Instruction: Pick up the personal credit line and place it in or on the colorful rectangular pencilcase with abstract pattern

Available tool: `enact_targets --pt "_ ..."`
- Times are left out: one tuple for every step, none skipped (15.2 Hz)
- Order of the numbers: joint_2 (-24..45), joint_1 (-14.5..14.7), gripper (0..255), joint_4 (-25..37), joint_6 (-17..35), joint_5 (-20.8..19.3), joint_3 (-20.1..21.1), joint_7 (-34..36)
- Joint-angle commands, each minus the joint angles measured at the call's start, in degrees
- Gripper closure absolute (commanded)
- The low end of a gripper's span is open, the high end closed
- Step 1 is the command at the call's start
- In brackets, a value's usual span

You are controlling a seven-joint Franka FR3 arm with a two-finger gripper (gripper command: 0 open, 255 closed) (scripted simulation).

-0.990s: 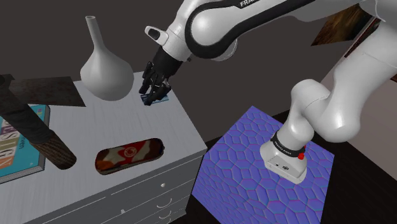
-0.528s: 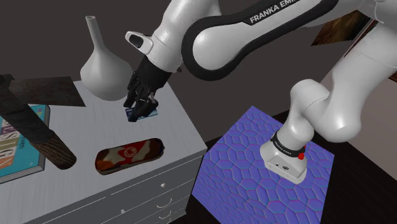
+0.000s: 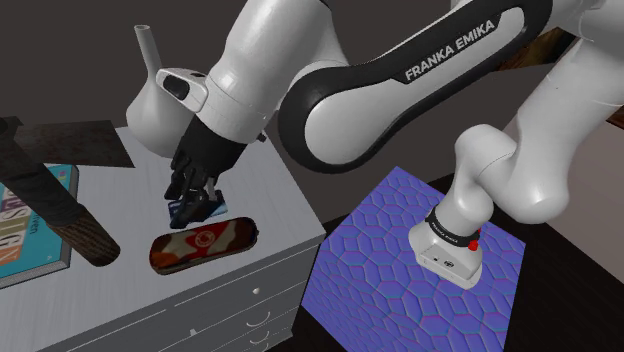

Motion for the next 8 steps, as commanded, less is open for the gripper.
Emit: enact_targets --pt "0.9 0.2 255 -0.4 1.3 0.4 0.2 -0.2" --pt "1.3 0.3 255 -0.7 2.0 0.9 0.3 -0.7" --pt "1.7 0.3 255 -1.0 2.7 1.5 0.3 -1.2" --pt "2.1 0.3 255 -1.3 3.4 2.0 0.4 -1.7" --pt "2.5 0.3 255 -1.6 4.0 2.6 0.5 -2.3" --pt "3.0 0.4 255 -1.8 4.7 3.1 0.6 -2.8" --pt "3.4 0.4 255 -2.0 5.4 3.8 0.7 -3.4" --pt "3.9 0.4 255 -2.3 6.1 4.4 0.8 -4.1"
